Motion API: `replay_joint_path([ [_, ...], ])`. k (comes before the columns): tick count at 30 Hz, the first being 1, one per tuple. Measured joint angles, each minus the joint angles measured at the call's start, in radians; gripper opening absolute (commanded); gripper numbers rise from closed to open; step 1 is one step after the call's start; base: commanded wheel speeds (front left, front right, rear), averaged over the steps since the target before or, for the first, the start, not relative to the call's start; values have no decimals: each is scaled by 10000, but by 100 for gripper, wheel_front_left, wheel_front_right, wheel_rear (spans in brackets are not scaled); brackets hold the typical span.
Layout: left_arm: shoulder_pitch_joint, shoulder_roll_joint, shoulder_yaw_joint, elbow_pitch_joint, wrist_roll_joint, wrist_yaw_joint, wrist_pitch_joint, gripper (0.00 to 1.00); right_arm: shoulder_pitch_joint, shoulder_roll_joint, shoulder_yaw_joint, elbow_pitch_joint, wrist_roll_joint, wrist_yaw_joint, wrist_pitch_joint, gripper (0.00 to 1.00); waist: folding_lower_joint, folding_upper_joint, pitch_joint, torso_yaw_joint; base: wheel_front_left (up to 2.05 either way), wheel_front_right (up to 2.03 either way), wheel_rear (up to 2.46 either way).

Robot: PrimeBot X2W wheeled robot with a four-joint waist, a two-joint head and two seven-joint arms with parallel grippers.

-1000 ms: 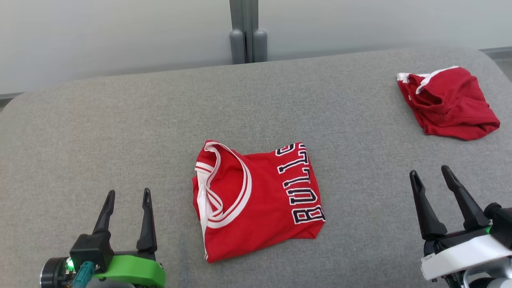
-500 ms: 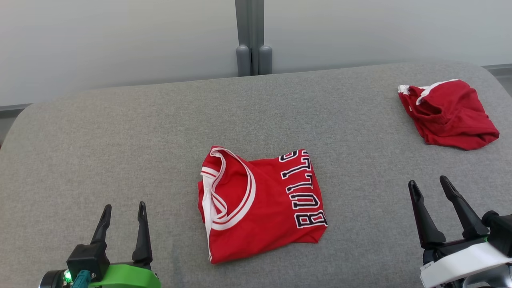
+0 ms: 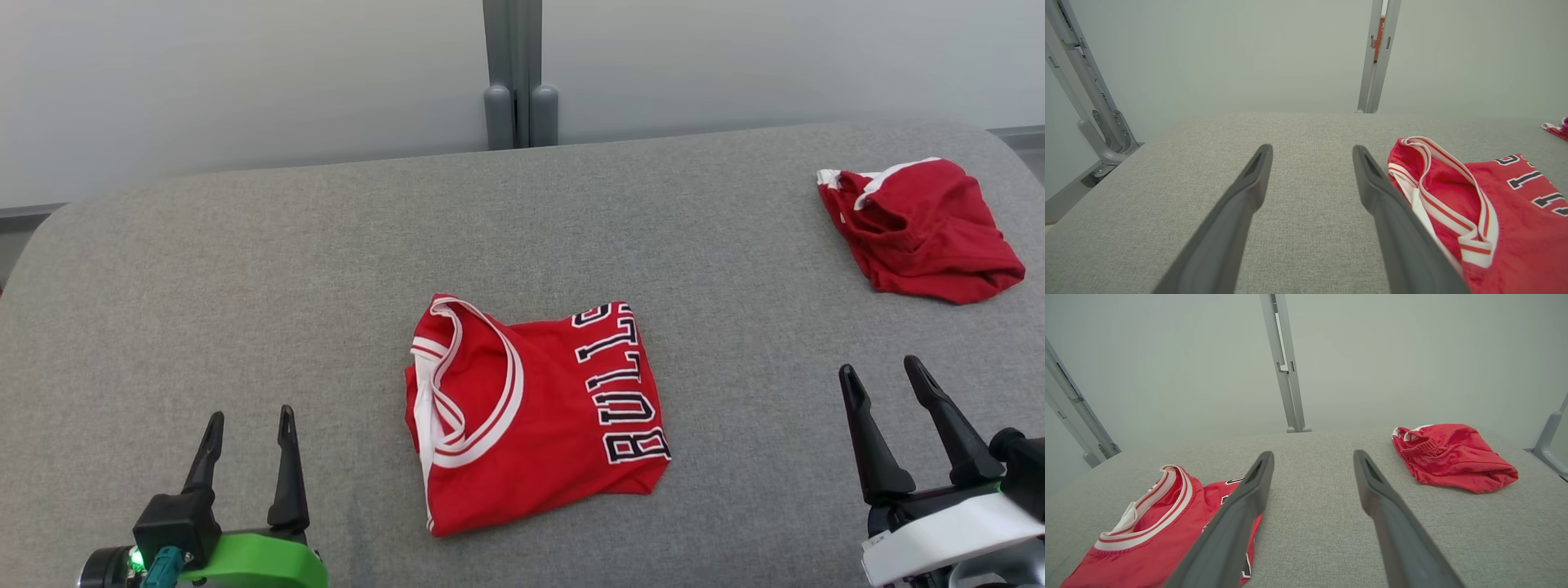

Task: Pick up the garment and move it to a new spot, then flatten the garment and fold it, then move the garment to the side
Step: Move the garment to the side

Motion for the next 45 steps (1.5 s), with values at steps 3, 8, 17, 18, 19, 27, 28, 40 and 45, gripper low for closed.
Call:
replay_joint_path([
  [3,-60,-17,33,-4,4,8,-2,100,-1,4,-15,-46,0,0,48,100,0,0,62,16,0,0,0],
  [8,-338,-84,61,-173,196,100,-15,100,-41,-94,-33,-65,0,0,109,100,0,0,322,92,0,0,0],
  [17,-1510,-487,-77,-740,688,94,-46,100,-1337,-767,1099,959,477,0,209,100,0,0,1411,413,0,0,0],
  [18,-1670,-575,-105,-803,779,86,-46,100,-1571,-826,1388,1225,560,0,207,100,0,0,1575,474,0,0,0],
  [19,-1807,-660,-109,-825,830,61,-46,100,-1766,-865,1641,1459,623,0,198,100,0,0,1711,529,0,0,0],
  [27,-2588,-1246,-19,-886,1294,-261,-48,100,-3589,-888,3294,4067,1210,0,-6,100,0,0,2849,1141,0,0,0],
  [28,-2627,-1308,12,-869,1360,-291,-50,100,-3753,-869,3396,4397,1342,0,-2,100,0,0,2963,1223,0,0,0],
  [40,-2615,-1344,537,-1045,2073,-602,-61,100,-4564,-1392,4619,4587,2019,8,-130,0,0,0,3571,1164,0,0,0],
  [45,-2650,-1160,500,-1327,2403,-686,-61,100,-4686,-1896,4485,4153,1994,10,-619,0,0,0,3642,391,0,0,0],
])
